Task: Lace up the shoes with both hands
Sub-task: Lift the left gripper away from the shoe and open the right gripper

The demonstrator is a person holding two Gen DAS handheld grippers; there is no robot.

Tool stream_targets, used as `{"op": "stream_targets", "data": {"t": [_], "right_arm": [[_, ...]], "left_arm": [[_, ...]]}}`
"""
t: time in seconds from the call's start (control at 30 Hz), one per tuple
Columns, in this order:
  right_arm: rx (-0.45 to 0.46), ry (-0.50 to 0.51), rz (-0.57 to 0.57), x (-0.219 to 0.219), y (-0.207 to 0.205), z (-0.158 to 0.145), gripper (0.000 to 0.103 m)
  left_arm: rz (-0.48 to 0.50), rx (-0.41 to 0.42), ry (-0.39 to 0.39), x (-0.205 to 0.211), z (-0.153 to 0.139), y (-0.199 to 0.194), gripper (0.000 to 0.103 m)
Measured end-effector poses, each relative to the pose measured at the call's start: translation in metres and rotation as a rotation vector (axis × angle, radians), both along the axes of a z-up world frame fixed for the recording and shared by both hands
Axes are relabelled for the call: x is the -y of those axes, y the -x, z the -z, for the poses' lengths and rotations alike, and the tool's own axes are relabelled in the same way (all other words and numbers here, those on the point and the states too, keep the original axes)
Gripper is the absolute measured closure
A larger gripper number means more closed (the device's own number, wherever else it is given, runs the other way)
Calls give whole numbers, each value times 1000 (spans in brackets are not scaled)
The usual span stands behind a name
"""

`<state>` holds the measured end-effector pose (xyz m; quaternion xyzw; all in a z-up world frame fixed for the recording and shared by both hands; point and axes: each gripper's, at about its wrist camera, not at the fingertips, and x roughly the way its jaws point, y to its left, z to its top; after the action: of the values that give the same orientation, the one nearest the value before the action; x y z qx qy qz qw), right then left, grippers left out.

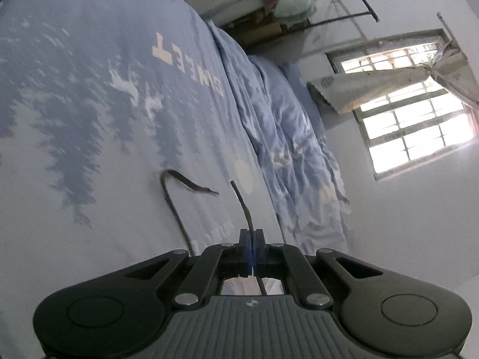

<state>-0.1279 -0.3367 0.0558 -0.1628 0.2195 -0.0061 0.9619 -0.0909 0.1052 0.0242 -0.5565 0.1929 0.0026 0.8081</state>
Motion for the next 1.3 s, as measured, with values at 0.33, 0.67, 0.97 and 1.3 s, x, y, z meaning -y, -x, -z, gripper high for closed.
{"op": "stream_targets", "data": {"t": [0.33, 0.67, 0.97, 1.3], "right_arm": [[-9, -11, 4, 1, -4, 1, 37], [-18, -12, 8, 1, -4, -1, 37], [-14, -12, 8, 0, -4, 1, 37], [38, -72, -94, -4, 8, -9, 35]], "left_arm": [[-72, -1, -8, -16, -5, 21, 103], [-97, -96, 9, -29, 4, 28, 103], [-60, -217, 27, -29, 24, 17, 103], [-73, -286, 39, -37, 30, 16, 92]]}}
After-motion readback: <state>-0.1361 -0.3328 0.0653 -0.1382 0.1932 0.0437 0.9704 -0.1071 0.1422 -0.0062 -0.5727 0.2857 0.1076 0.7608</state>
